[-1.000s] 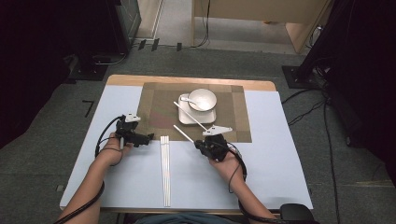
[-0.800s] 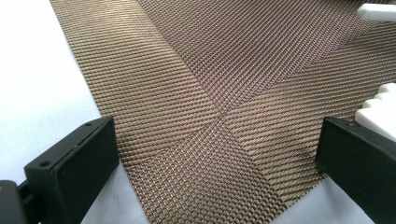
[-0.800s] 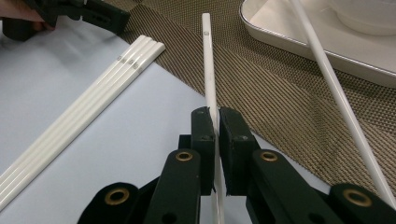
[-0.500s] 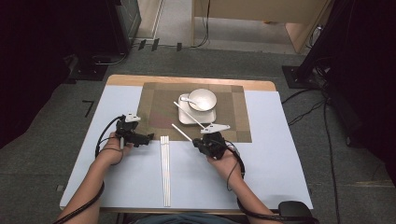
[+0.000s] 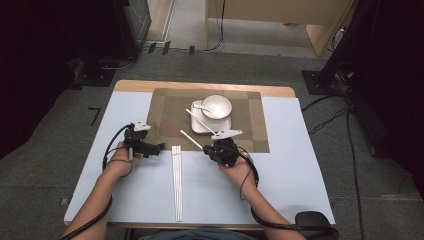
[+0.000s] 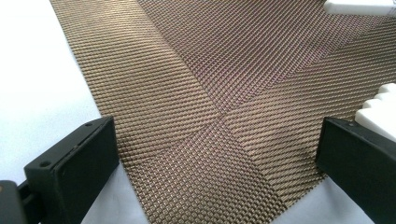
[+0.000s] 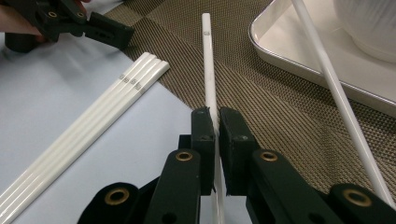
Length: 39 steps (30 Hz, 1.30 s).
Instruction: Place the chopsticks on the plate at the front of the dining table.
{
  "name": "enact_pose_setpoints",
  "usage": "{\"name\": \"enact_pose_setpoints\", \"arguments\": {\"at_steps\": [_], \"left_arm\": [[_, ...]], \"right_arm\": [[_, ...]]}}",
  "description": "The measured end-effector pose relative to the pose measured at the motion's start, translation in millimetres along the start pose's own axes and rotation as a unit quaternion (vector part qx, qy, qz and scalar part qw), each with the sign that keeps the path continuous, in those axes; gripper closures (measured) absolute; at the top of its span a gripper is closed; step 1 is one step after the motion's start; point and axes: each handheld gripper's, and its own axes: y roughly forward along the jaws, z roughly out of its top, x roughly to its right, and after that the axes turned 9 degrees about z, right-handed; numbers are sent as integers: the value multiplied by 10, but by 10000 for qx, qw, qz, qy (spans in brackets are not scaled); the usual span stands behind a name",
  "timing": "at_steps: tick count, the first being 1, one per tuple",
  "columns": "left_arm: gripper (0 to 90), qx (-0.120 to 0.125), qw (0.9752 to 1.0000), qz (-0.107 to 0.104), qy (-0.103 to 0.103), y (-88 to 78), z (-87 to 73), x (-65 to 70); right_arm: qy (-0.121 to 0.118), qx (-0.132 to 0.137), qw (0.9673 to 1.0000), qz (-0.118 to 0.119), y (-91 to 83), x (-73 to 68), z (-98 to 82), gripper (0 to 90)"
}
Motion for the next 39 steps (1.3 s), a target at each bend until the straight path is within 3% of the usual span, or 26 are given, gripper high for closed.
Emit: {"name": "enact_pose_setpoints", "arguments": {"at_steps": [8, 19, 25, 33, 39], "left_arm": [[0, 28, 10000, 7, -17, 0, -4, 4], [0, 42, 10000, 38, -16, -6, -11, 10], [0, 40, 10000, 35, -24, -6, -12, 10], [0, 39, 10000, 38, -24, -7, -12, 10], [0, 42, 10000, 44, -24, -8, -12, 11]], "right_arm": [[74, 16, 10000, 60, 22, 36, 54, 860], [-1, 26, 10000, 67, 73, 115, 142, 860], [-166, 40, 9999, 26, 138, 146, 199, 861], [-33, 135, 9999, 48, 162, 233, 235, 861], [-100, 156, 9998, -4, 190, 278, 316, 860]]}}
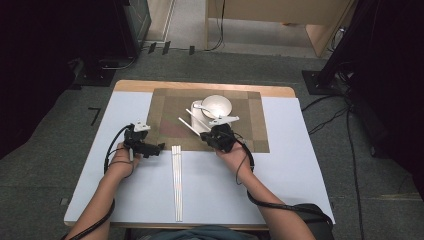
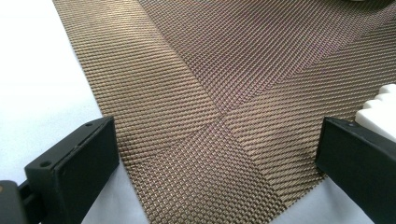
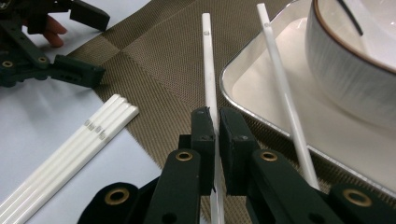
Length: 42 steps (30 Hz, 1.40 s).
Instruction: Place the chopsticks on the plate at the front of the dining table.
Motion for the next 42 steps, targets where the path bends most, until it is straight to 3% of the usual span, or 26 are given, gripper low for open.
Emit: {"name": "enact_pose_setpoints", "arguments": {"at_steps": [14, 24, 42], "left_arm": [[0, -5, 10000, 11, 2, -2, 0, 1], [0, -5, 10000, 11, 0, -2, -1, 1], [0, -5, 10000, 8, -3, -1, -1, 1]], "right_arm": [[-98, 101, 9999, -59, 75, 119, 151, 860], [-97, -53, 9997, -214, 205, 178, 113, 860], [-152, -64, 9993, -322, 260, 212, 149, 859]]}}
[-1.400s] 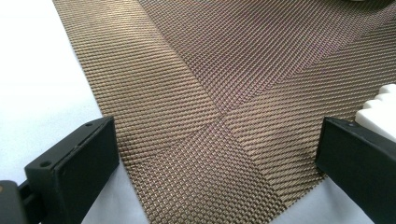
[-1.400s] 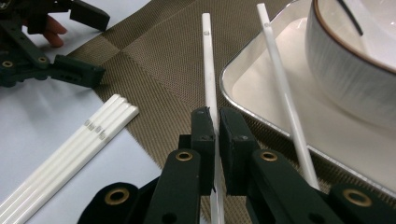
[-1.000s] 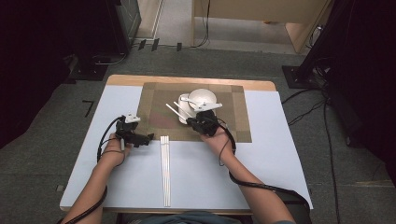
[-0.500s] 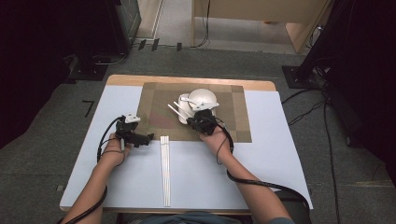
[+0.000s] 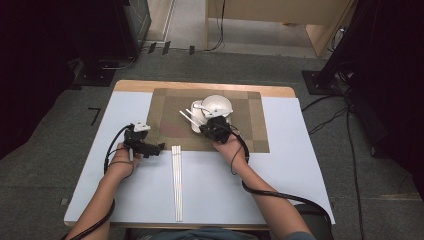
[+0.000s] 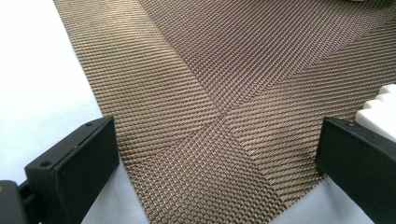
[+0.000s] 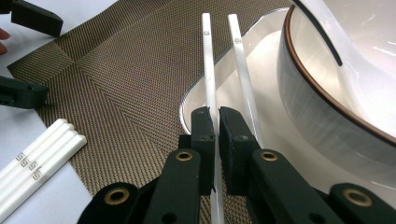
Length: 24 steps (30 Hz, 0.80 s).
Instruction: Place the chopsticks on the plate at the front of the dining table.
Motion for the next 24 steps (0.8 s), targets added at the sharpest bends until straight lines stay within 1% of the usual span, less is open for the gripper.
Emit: {"name": "enact_pose_setpoints", "arguments": {"at_steps": [6, 13, 24], "left_arm": [[0, -1, 10000, 0, 0, 0, 0, 0], [0, -3, 10000, -2, 0, 0, 0, 0], [0, -1, 10000, 0, 0, 0, 0, 0]], "right_arm": [[-4, -1, 10000, 3, 12, -1, 0, 859], [-61, -50, 10000, -60, 30, 12, -12, 858], [-41, -28, 9999, -139, 29, 45, -4, 857]]}}
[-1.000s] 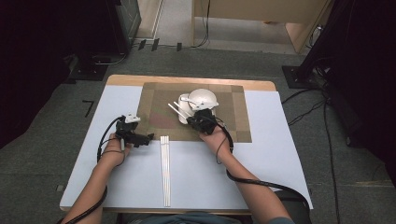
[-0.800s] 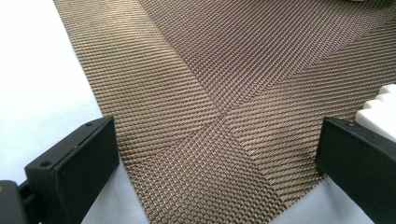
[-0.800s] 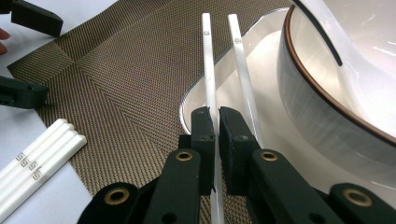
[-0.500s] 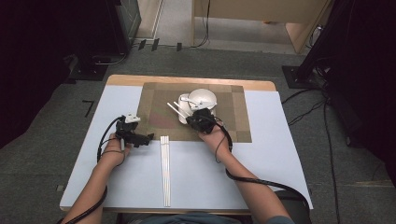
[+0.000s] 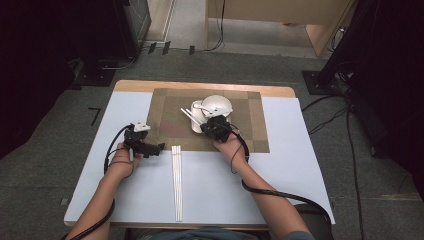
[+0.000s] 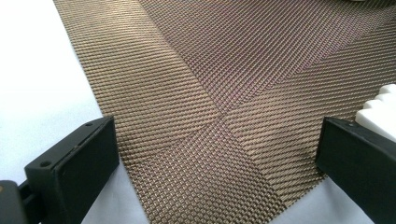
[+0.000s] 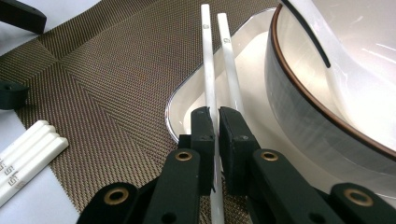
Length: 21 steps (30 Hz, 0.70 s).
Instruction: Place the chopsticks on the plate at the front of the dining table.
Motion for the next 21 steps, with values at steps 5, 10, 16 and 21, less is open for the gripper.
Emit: {"name": "enact_pose_setpoints", "arguments": {"at_steps": [5, 10, 16, 21], "left_arm": [[0, 0, 10000, 1, -1, 0, 0, 0], [0, 2, 10000, 1, -1, 0, 0, 0], [0, -15, 10000, 5, -7, 0, 4, 1], [0, -23, 10000, 11, -1, -1, 5, 2]], "right_arm": [[-55, -17, 10000, -42, 0, -6, -5, 855], [-60, 11, 10000, -64, 3, -1, -9, 852], [-79, 41, 10000, -32, -3, -1, -16, 842], [-141, 79, 9999, 15, 3, -12, -25, 818]]}}
